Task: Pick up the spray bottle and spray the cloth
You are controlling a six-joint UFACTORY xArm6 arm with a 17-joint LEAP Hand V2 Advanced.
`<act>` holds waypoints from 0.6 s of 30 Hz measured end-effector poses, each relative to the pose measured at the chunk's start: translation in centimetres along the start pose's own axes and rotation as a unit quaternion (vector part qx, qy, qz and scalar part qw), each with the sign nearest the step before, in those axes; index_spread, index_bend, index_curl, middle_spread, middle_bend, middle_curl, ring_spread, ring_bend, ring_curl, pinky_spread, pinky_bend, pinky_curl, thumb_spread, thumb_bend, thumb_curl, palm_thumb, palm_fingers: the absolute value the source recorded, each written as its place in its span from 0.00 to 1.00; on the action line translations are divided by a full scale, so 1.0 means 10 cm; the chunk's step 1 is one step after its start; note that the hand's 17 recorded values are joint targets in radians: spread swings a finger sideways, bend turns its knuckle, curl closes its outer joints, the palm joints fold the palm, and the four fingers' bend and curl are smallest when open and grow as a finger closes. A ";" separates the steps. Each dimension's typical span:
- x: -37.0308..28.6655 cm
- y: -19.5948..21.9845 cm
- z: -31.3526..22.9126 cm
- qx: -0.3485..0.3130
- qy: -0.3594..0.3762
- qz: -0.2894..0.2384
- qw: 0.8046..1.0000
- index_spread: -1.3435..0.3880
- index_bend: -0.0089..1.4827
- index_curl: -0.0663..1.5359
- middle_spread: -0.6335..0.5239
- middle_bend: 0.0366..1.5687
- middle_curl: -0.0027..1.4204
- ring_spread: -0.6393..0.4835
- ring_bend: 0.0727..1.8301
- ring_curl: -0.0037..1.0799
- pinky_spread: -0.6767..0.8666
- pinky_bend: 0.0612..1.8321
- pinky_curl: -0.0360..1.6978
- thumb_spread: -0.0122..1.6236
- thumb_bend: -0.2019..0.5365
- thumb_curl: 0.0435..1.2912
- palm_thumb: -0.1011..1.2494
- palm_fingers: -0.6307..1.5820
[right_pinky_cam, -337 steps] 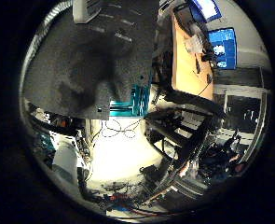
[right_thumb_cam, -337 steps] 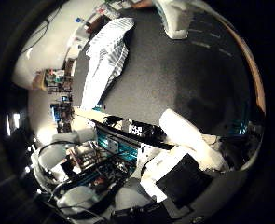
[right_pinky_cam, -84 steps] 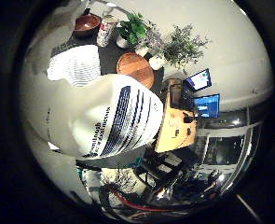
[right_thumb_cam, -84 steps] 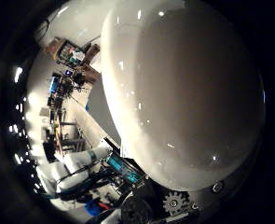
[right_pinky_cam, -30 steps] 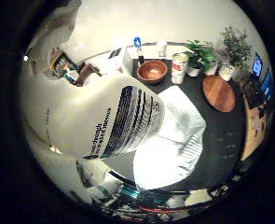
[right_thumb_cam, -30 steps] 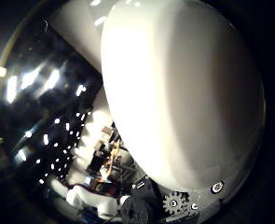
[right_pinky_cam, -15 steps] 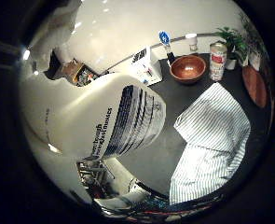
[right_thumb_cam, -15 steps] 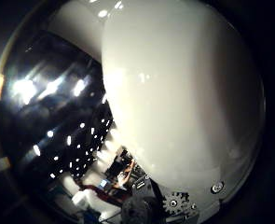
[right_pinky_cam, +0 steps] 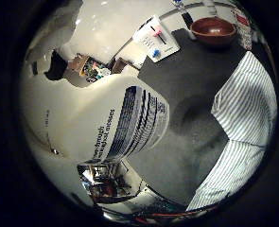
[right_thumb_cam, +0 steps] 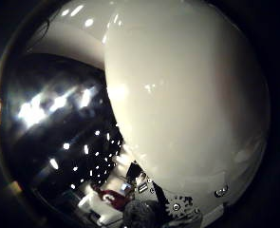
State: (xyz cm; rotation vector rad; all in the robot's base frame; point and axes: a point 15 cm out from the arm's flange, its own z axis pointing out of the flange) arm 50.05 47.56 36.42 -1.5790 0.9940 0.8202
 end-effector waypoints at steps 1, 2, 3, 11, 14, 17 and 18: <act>0.03 0.03 0.04 -0.004 0.000 0.001 1.000 0.67 0.82 0.50 0.47 0.89 0.45 0.37 0.72 0.74 0.30 0.53 0.85 0.66 0.26 0.56 0.80 0.80; 0.08 0.06 0.07 -0.007 0.001 0.004 1.000 0.67 0.82 0.50 0.47 0.89 0.45 0.37 0.72 0.74 0.30 0.53 0.85 0.66 0.26 0.56 0.80 0.80; 0.13 0.08 0.10 -0.009 0.003 0.007 1.000 0.67 0.82 0.50 0.47 0.89 0.45 0.37 0.72 0.74 0.30 0.53 0.85 0.66 0.26 0.56 0.80 0.80; 0.37 0.07 0.23 -0.016 0.005 0.003 1.000 0.67 0.82 0.50 0.47 0.89 0.45 0.37 0.72 0.73 0.30 0.53 0.86 0.66 0.26 0.57 0.80 0.80; 0.43 0.08 0.30 -0.022 0.004 0.001 1.000 0.67 0.82 0.50 0.47 0.89 0.45 0.37 0.72 0.73 0.30 0.53 0.86 0.66 0.26 0.57 0.80 0.80; 0.50 0.14 0.37 -0.033 0.001 0.006 0.999 0.67 0.82 0.50 0.47 0.89 0.45 0.37 0.72 0.73 0.30 0.53 0.87 0.65 0.25 0.57 0.79 0.80; 0.49 0.16 0.39 -0.037 -0.004 0.005 0.999 0.67 0.82 0.50 0.47 0.90 0.45 0.37 0.72 0.73 0.30 0.53 0.87 0.65 0.25 0.57 0.79 0.80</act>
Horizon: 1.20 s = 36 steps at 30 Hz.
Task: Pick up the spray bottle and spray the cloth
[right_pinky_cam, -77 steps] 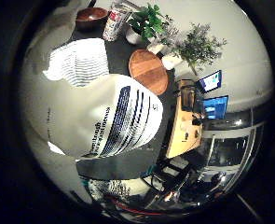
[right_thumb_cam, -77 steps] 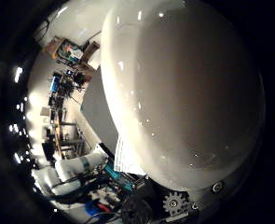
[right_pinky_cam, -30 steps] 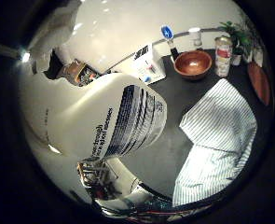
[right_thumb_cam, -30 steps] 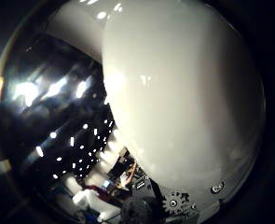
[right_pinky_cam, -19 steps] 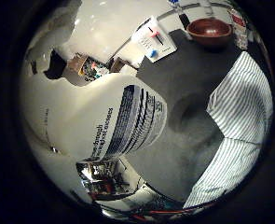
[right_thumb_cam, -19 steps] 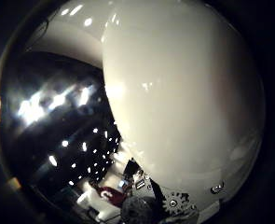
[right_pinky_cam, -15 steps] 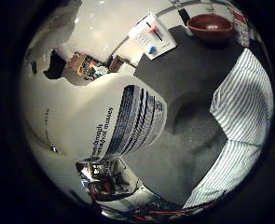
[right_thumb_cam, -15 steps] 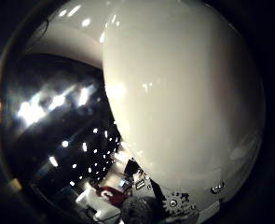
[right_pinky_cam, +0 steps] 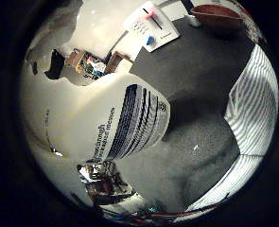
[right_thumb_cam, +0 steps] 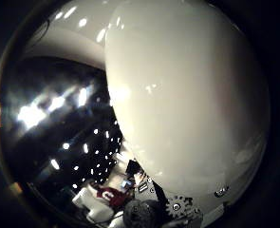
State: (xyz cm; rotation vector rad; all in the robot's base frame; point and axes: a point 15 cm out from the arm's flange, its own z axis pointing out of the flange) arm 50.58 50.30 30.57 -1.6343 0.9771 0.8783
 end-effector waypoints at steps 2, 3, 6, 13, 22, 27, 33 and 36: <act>-0.02 0.06 0.05 -0.010 -0.009 0.001 1.000 0.66 0.81 0.50 0.46 0.89 0.45 0.37 0.71 0.73 0.30 0.52 0.86 0.63 0.24 0.57 0.78 0.79; -0.02 0.07 0.05 -0.011 -0.009 0.001 1.000 0.66 0.79 0.50 0.46 0.89 0.45 0.37 0.71 0.73 0.30 0.52 0.85 0.61 0.23 0.57 0.77 0.78; 0.01 0.09 0.06 -0.014 -0.009 0.002 1.000 0.65 0.73 0.50 0.46 0.85 0.44 0.38 0.71 0.71 0.29 0.51 0.81 0.56 0.23 0.57 0.71 0.78; 0.06 0.24 0.04 -0.054 0.006 -0.009 0.998 0.61 0.44 0.49 0.45 0.73 0.43 0.39 0.70 0.64 0.22 0.47 0.69 0.54 0.23 0.51 0.66 0.63; 0.22 0.49 -0.05 -0.114 0.044 -0.011 0.992 0.59 0.31 0.43 0.47 0.49 0.36 0.49 0.50 0.50 0.39 0.27 0.59 0.68 0.24 0.39 0.60 0.31; 0.28 0.55 -0.15 -0.138 0.069 -0.017 0.988 0.62 0.22 0.35 0.58 0.29 0.27 0.65 0.30 0.35 0.63 0.21 0.47 0.68 0.24 0.33 0.57 0.27; 0.22 0.48 -0.32 -0.136 0.085 -0.029 0.987 0.62 0.15 0.30 0.64 0.18 0.23 0.71 0.18 0.26 0.71 0.13 0.35 0.69 0.24 0.29 0.57 0.30; 0.16 0.46 -0.42 -0.134 0.090 -0.036 0.986 0.62 0.13 0.29 0.64 0.14 0.23 0.73 0.15 0.25 0.72 0.12 0.31 0.69 0.24 0.28 0.57 0.32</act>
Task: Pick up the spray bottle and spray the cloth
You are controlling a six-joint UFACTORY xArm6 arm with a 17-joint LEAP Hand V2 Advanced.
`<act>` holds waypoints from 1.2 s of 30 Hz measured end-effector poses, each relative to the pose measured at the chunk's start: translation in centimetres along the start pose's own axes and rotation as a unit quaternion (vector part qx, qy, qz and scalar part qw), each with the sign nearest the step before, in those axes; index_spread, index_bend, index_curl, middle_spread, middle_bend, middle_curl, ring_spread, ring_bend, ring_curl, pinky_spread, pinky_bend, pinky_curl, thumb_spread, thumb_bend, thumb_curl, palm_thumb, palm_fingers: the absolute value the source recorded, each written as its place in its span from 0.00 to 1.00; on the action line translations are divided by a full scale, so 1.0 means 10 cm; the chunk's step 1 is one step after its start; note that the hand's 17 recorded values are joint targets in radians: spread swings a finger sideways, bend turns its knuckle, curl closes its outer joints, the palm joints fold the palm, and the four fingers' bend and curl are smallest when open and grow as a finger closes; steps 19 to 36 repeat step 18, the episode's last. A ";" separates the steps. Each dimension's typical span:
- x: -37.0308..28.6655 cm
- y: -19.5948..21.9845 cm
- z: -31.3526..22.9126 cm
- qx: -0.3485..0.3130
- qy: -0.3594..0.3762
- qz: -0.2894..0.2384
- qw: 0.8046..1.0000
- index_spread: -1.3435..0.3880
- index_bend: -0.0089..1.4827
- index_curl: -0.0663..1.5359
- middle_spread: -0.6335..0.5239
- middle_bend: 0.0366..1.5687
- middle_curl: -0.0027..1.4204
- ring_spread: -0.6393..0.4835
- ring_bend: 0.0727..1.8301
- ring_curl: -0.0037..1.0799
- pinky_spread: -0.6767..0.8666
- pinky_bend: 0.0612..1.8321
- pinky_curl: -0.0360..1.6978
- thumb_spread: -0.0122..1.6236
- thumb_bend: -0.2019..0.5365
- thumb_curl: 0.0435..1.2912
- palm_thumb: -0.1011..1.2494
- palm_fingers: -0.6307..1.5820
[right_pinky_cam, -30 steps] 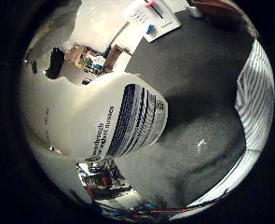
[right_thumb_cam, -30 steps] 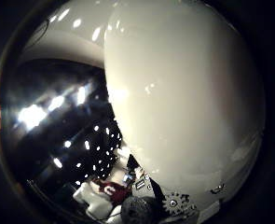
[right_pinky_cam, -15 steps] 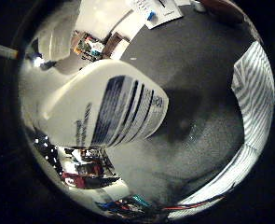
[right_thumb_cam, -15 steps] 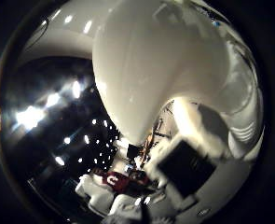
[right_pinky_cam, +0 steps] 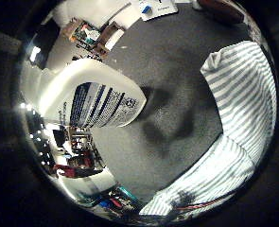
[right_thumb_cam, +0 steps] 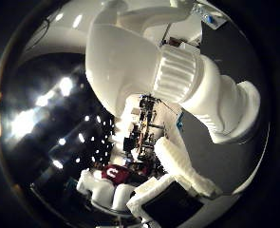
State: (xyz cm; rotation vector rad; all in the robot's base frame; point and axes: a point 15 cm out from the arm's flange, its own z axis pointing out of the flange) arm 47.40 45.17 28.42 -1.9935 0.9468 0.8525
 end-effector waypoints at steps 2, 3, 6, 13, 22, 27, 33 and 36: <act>-0.03 0.02 -0.08 0.000 0.002 -0.002 1.000 0.62 0.12 0.28 0.65 0.13 0.23 0.73 0.14 0.24 0.72 0.11 0.29 0.68 0.24 0.28 0.57 0.32; -0.03 0.04 -0.12 0.001 0.002 0.000 1.000 0.62 0.12 0.28 0.65 0.12 0.23 0.73 0.13 0.24 0.72 0.11 0.29 0.68 0.24 0.27 0.57 0.33; -0.05 0.10 -0.27 0.008 0.007 0.002 1.000 0.62 0.12 0.26 0.65 0.10 0.23 0.74 0.12 0.24 0.71 0.11 0.27 0.68 0.24 0.27 0.57 0.33; 0.01 0.33 -0.67 0.018 0.035 0.007 0.999 0.63 0.12 0.25 0.66 0.10 0.23 0.74 0.10 0.24 0.71 0.11 0.24 0.68 0.24 0.26 0.57 0.35; 0.05 0.55 -0.92 0.024 0.053 0.012 0.998 0.63 0.13 0.25 0.66 0.10 0.22 0.74 0.10 0.24 0.71 0.11 0.23 0.68 0.24 0.26 0.57 0.35; 0.05 0.55 -0.92 0.024 0.053 0.012 0.998 0.63 0.13 0.25 0.66 0.10 0.22 0.74 0.10 0.24 0.71 0.11 0.23 0.68 0.24 0.26 0.57 0.35; 0.05 0.55 -0.92 0.024 0.053 0.012 0.998 0.63 0.13 0.25 0.66 0.10 0.22 0.74 0.10 0.24 0.71 0.11 0.23 0.68 0.24 0.26 0.57 0.35; 0.05 0.55 -0.92 0.024 0.053 0.012 0.998 0.63 0.13 0.25 0.66 0.10 0.22 0.74 0.10 0.24 0.71 0.11 0.23 0.68 0.24 0.26 0.57 0.35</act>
